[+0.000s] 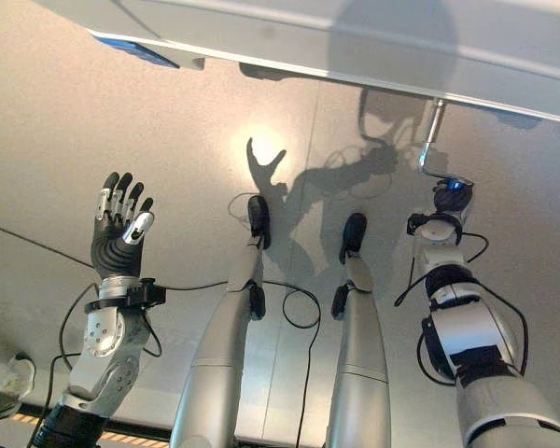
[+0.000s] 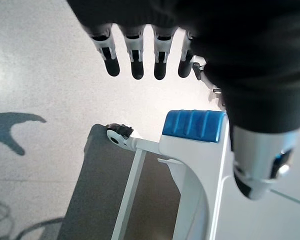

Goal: Raise the hospital bed

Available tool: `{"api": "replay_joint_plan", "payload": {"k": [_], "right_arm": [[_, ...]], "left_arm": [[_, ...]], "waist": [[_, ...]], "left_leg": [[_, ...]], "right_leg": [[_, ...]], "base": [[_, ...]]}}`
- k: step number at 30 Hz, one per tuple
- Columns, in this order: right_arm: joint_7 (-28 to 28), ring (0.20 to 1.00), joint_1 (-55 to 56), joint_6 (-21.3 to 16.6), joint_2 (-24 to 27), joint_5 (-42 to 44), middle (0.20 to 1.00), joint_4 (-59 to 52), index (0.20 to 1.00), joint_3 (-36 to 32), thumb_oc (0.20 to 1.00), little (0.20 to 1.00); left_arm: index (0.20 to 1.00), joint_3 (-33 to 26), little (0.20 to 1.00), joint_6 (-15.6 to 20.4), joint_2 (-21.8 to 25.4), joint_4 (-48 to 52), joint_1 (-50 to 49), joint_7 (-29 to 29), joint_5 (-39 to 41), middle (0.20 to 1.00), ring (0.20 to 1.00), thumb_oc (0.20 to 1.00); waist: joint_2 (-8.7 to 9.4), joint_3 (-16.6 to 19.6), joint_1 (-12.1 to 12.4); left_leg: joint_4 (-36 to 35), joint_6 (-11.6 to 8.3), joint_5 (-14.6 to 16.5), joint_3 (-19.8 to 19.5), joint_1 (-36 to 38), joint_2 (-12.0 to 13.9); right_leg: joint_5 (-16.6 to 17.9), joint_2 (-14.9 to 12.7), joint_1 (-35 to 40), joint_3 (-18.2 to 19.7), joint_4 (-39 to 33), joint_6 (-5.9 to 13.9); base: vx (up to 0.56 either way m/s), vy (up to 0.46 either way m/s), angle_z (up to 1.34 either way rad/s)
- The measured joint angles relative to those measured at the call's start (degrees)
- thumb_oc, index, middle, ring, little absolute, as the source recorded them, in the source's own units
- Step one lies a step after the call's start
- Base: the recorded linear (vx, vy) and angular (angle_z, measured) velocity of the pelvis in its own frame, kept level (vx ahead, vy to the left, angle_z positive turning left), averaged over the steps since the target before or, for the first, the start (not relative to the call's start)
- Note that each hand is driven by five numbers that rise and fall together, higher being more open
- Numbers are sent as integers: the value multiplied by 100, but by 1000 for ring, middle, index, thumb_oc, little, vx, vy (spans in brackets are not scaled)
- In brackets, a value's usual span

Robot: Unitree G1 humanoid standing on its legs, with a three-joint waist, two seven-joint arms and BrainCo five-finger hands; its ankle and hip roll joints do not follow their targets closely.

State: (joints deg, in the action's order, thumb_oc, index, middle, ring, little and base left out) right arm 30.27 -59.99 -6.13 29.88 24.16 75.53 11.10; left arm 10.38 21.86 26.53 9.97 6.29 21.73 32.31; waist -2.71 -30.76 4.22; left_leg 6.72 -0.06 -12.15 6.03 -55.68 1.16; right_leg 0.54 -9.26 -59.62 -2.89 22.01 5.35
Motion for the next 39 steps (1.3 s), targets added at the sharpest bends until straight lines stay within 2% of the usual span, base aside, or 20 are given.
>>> {"api": "replay_joint_plan", "payload": {"k": [8, 13, 19, 26, 31, 39], "right_arm": [[-278, 200, -67, 196, -29, -7, 200, 113, 200, 45, 200, 200], [-368, 200, -154, 298, -148, -194, 200, 115, 200, 167, 200, 200], [-368, 200, -297, 317, -643, -256, 200, 83, 200, 286, 200, 200], [-379, 200, -166, 302, -976, -254, 200, -363, 200, 459, 200, 200], [-411, 200, 27, 314, -1019, -252, 200, -683, 200, 565, 200, 200], [-482, 200, 385, 525, -812, -251, 200, -1572, 200, 980, 200, 200]], "left_arm": [[1000, 45, 1000, -14, -9, -4, 286, -49, -5, 1000, 1000, 1000], [1000, 71, 1000, -23, -82, -9, 293, -57, -3, 1000, 1000, 1000], [1000, 38, 1000, -32, -194, -23, 326, -54, -2, 1000, 1000, 1000], [1000, -64, 1000, -112, -327, -25, 376, -44, 3, 1000, 1000, 1000], [1000, -104, 1000, -132, -393, -28, 394, -41, 13, 1000, 1000, 1000], [1000, -314, 1000, -134, -439, -38, 389, -39, 46, 1000, 1000, 1000]], "waist": [[-65, 8, 102], [-85, 15, 82], [-132, 25, 44], [-166, 24, -21], [-167, 24, -19], [-169, 23, -33]], "left_leg": [[2, -13, -27, -8, 92, 13], [0, -63, -27, -22, 106, 47], [-16, -122, -52, -59, 101, 77], [-23, -187, -61, -61, 113, 184], [-21, -220, -49, -61, 136, 230], [-22, -268, -41, -62, 169, 289]], "right_leg": [[-29, 6, 66, -17, 80, -30], [-54, 22, 52, -34, 146, -41], [-99, 58, 6, -79, 226, -104], [-137, 162, 0, -97, 238, -213], [-165, 201, 5, -103, 263, -254], [-204, 219, 4, -214, 319, -319]], "base": [[0, 0, 0], [0, 0, 0], [0, 0, 0], [-2, 3, -3], [0, 0, 0], [0, 0, 0]]}}
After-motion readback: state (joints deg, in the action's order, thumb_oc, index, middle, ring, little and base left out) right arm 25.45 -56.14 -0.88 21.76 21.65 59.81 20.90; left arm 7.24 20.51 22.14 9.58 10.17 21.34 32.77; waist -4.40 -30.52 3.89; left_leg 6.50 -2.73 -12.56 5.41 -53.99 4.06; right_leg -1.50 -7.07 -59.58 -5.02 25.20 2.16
